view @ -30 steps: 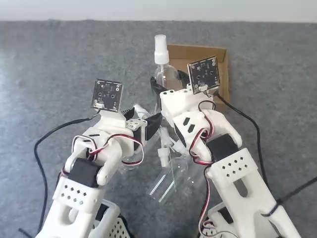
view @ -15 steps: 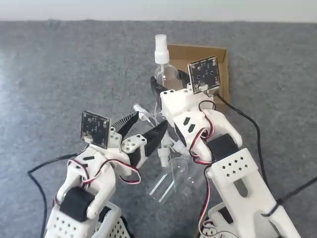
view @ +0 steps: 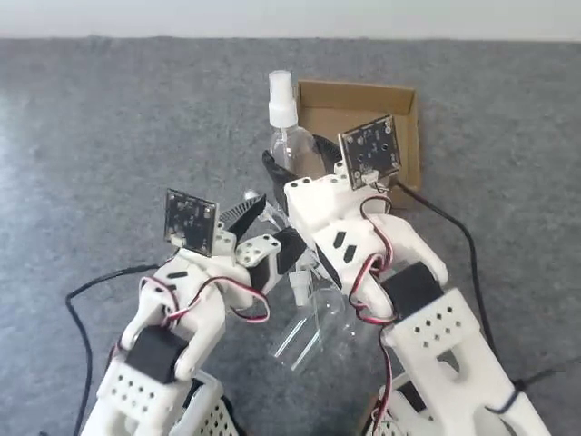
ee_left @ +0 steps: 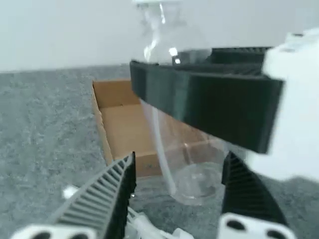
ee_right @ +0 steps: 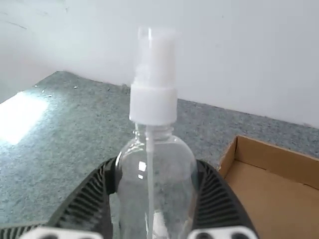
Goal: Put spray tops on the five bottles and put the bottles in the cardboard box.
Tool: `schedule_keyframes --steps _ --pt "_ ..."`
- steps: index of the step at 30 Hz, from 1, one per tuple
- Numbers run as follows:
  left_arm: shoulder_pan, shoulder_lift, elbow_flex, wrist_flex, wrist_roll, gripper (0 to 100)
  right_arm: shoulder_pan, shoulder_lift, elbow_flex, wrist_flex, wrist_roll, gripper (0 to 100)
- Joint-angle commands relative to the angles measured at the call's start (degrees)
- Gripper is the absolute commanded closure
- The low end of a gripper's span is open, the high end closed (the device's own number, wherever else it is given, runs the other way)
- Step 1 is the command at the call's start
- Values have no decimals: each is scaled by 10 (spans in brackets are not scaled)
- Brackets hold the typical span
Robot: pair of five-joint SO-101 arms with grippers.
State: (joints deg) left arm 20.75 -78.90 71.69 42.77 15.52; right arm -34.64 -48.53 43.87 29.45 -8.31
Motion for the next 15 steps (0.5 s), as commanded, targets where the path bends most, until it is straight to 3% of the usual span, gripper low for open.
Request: schedule_keyframes --steps 1,15 --pt "-38 60 -17 -40 -4 739 -8 -49 -41 22 4 989" --pt "-69 72 -28 -40 -4 740 -7 -54 -41 71 6 989"
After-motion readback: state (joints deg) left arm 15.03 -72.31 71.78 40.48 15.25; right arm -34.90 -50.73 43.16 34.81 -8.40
